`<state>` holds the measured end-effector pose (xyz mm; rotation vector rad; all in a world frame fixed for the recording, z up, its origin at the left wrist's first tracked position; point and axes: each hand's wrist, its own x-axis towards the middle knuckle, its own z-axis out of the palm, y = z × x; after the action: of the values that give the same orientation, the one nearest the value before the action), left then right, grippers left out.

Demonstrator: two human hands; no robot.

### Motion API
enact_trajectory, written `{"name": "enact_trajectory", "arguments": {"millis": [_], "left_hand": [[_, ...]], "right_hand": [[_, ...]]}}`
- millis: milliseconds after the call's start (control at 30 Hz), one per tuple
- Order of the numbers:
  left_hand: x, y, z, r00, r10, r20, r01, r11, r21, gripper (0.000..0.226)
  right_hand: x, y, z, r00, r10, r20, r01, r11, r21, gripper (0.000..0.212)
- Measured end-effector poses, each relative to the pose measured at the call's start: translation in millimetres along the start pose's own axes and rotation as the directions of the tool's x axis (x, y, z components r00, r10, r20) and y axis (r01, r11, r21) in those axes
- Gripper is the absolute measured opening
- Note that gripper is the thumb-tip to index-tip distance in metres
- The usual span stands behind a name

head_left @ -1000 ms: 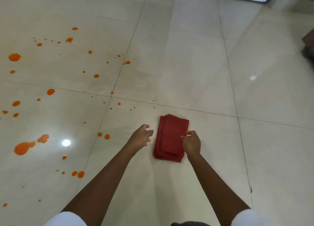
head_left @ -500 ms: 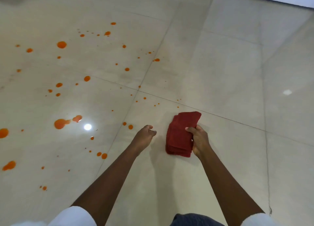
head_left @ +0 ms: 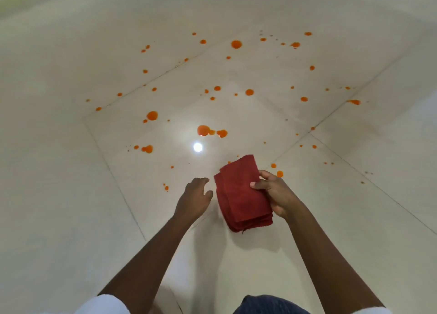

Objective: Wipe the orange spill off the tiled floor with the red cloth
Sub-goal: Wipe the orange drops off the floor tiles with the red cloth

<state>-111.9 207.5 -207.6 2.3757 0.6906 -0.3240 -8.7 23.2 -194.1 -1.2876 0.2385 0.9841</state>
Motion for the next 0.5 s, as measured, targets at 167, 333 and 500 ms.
{"name": "enact_trajectory", "arguments": {"millis": [167,333,500], "left_hand": [[-10,-40,-2,0.994,0.086,0.067,-0.100,0.963,0.250,0.058],[-10,-54,8,0.970,0.165,0.178,-0.233,0.840,0.491,0.077],[0,-62,11,0.964,0.171,0.204,-0.260,0.768,0.585,0.093]], "right_hand": [[24,30,12,0.984,-0.047,-0.171,-0.016,0.937,-0.350,0.036],[25,53,23,0.900,-0.392,-0.189,-0.047,0.346,-0.937,0.060],[37,80,38,0.884,-0.461,0.082,0.025,-0.129,-0.991,0.066]]}}
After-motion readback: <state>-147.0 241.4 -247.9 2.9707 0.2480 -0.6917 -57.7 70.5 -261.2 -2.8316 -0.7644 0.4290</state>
